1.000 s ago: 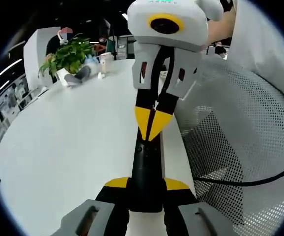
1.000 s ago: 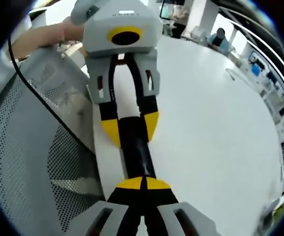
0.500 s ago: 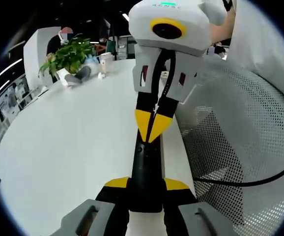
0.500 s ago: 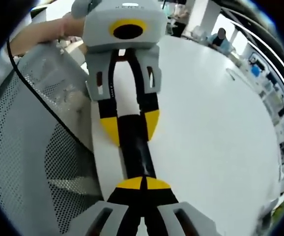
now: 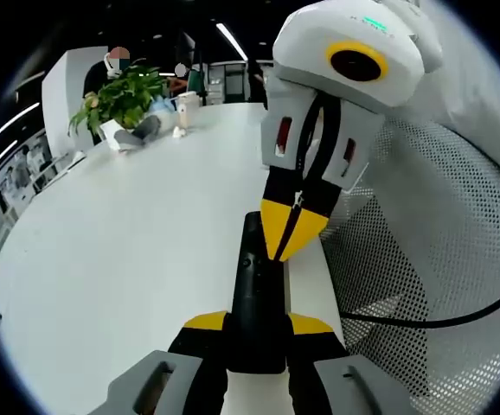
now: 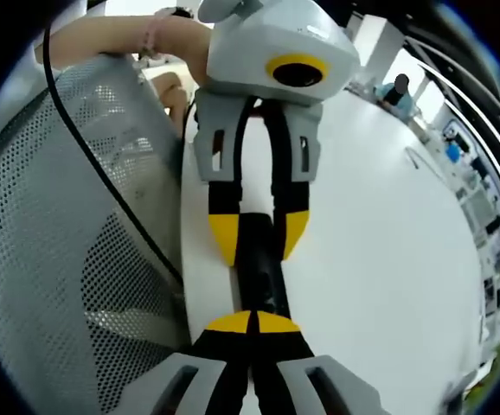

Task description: Press the specified remote control buttons in sequence, fully releasing each button before pressing the next.

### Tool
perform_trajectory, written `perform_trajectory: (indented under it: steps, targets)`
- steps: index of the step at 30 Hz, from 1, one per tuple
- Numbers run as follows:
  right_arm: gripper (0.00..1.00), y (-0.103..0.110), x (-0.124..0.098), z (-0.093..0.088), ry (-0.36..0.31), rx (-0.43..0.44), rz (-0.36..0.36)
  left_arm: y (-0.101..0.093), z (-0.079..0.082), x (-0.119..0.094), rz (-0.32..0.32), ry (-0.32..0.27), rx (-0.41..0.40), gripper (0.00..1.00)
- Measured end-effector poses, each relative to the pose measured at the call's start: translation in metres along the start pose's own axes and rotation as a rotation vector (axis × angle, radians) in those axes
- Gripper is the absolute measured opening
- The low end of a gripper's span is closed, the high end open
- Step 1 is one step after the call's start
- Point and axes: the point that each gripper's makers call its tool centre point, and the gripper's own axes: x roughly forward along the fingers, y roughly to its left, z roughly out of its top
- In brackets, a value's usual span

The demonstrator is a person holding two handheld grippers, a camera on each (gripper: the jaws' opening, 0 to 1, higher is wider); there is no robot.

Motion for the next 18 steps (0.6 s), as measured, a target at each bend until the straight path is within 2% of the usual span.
perform_trajectory:
  steps: [2, 9, 13, 18]
  targets:
    - [0.0, 0.0, 0.0003, 0.0002, 0.001, 0.0, 0.006, 0.0, 0.0, 0.0, -0.001, 0.0, 0.001, 0.24]
    - [0.0, 0.002, 0.0031, 0.001, 0.054, -0.081, 0.019, 0.0001, 0.0, 0.0, -0.005, -0.001, 0.0, 0.24]
    - [0.0, 0.0032, 0.0034, 0.0003, 0.073, -0.169, 0.013, -0.0001, 0.0001, 0.0002, -0.006, 0.001, 0.002, 0.24]
    - [0.0, 0.0029, 0.0033, 0.0005, 0.072, -0.176, -0.001, -0.0002, 0.0004, 0.0004, -0.005, 0.006, 0.004, 0.24]
